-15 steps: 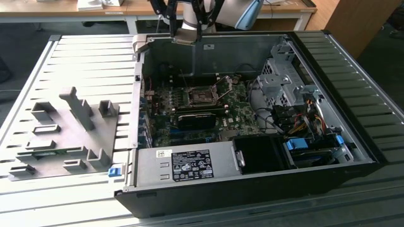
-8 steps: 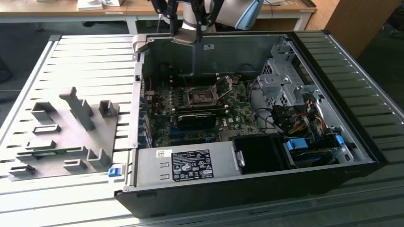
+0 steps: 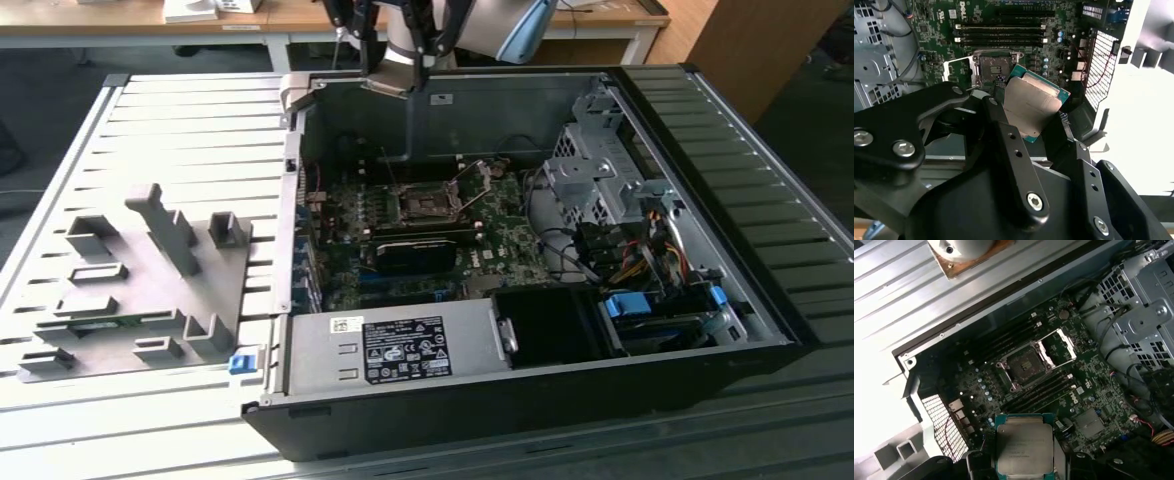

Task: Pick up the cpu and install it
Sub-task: 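Place the cpu into insertion slot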

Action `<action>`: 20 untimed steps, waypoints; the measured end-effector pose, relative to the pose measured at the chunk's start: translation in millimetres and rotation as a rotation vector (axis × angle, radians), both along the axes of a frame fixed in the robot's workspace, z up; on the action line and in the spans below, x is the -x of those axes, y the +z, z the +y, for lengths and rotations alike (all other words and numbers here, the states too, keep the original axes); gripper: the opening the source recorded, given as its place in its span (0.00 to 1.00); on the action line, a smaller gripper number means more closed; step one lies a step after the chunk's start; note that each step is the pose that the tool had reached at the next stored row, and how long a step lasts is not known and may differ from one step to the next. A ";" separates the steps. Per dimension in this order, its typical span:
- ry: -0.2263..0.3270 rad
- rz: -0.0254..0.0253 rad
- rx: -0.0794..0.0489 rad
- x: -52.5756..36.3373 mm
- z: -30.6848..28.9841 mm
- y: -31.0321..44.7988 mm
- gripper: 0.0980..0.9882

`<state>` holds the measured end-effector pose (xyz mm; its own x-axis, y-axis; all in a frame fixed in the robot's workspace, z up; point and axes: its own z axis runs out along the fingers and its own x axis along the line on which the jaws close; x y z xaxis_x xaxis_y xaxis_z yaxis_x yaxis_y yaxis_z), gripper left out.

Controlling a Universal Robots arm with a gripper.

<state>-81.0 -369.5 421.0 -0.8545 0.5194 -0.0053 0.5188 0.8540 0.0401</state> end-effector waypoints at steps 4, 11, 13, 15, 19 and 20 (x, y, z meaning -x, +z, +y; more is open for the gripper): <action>-0.048 0.0000 0.001 0.0 0.5 -0.6 0.50; -0.125 0.0000 0.005 -0.3 1.5 -1.8 0.50; -0.147 0.0000 0.006 -0.4 1.7 -2.2 0.50; -0.170 0.0000 0.007 -0.5 2.0 -2.6 0.50; -0.214 -0.0001 0.009 -0.6 2.5 -3.4 0.50; -0.226 -0.0001 0.010 -0.6 2.7 -3.6 0.50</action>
